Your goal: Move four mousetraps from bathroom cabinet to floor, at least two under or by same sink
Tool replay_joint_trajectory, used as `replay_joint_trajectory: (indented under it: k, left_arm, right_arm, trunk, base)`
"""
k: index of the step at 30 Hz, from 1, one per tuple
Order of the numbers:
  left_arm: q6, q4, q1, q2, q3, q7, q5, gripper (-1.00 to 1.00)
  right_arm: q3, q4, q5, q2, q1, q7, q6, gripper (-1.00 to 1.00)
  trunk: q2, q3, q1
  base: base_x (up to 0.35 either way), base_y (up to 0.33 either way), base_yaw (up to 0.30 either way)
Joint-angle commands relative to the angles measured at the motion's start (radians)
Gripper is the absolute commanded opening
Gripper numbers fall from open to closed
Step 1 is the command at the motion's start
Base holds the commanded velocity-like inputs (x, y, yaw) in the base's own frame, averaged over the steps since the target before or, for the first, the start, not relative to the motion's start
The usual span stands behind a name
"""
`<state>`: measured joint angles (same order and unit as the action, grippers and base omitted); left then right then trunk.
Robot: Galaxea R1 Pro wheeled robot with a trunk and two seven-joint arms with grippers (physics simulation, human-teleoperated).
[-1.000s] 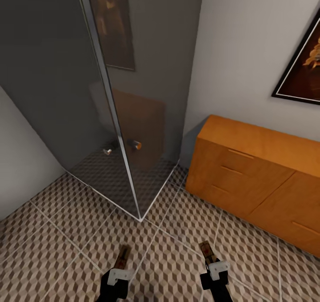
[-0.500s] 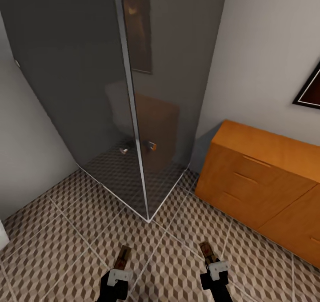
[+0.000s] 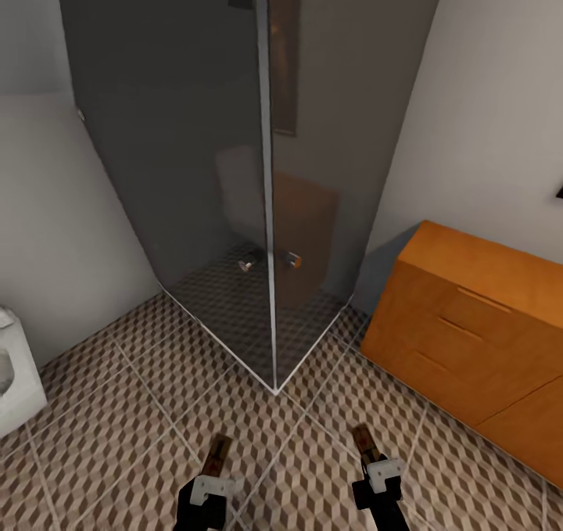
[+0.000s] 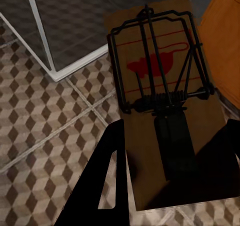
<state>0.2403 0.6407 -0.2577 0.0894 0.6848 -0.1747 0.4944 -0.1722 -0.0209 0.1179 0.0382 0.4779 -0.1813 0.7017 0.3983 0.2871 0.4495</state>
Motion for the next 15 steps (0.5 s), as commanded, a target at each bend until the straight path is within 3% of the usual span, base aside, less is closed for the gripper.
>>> replay_joint_trajectory:
  k: [1,15]
  left_arm:
    - [0.004,0.001,-0.002,0.001,0.009,-0.011,0.004,-1.0]
    - [0.004,-0.001,-0.002,0.0,0.009,-0.011,0.004,-1.0]
  right_arm:
    - [-0.002,0.001,0.01,0.0,0.001,-0.011,0.001,-1.0]
    - [-0.002,0.001,0.011,0.0,0.001,-0.011,0.001,-1.0]
  trunk:
    - [0.002,0.0,0.001]
    - [0.002,-0.016,0.001]
  base:
    - [0.0,0.0,0.203]
    - [0.0,0.0,0.203]
